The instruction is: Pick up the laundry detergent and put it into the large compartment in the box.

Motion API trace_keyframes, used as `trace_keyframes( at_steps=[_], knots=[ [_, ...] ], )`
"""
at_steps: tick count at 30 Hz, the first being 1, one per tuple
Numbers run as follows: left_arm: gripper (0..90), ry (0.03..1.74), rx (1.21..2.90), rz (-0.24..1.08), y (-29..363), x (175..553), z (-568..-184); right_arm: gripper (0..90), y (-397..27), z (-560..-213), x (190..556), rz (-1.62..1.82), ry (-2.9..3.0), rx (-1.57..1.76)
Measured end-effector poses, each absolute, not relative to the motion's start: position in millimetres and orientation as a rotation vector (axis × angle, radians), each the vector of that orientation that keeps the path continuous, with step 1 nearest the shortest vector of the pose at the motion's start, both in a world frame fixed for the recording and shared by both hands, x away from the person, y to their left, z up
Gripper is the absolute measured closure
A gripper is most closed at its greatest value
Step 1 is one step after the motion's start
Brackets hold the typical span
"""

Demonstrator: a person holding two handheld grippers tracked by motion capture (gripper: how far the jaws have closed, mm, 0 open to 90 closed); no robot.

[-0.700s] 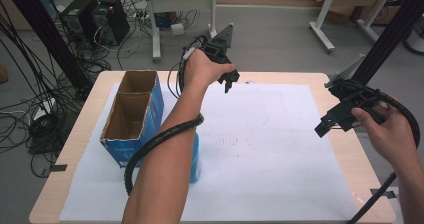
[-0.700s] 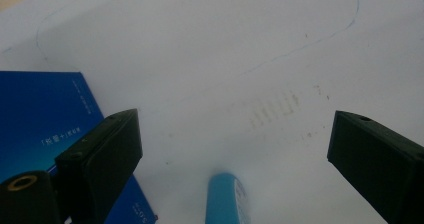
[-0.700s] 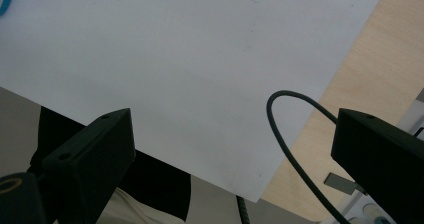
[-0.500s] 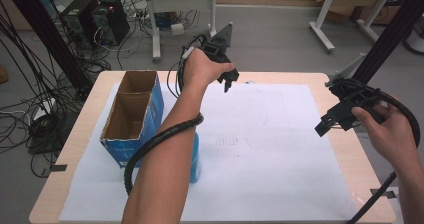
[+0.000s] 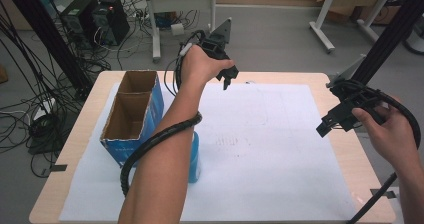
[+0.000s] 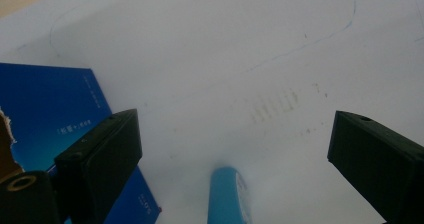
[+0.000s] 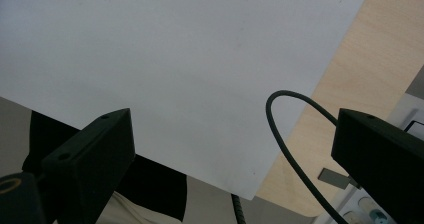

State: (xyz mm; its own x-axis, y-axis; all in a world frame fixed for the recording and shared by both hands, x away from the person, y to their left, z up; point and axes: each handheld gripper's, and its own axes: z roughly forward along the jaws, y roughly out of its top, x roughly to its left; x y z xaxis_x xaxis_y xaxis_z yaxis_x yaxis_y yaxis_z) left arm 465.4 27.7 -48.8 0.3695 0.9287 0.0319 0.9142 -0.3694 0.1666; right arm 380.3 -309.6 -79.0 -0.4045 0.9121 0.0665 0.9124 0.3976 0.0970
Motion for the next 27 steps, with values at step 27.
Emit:
trace_keyframes(
  at_steps=[27],
  knots=[
    [7.4,1.738,2.428,0.230,49.8,397.2,-19.3,3.6,-306.5,-72.0,361.3,-0.192,-2.630,-1.747]
  ],
)
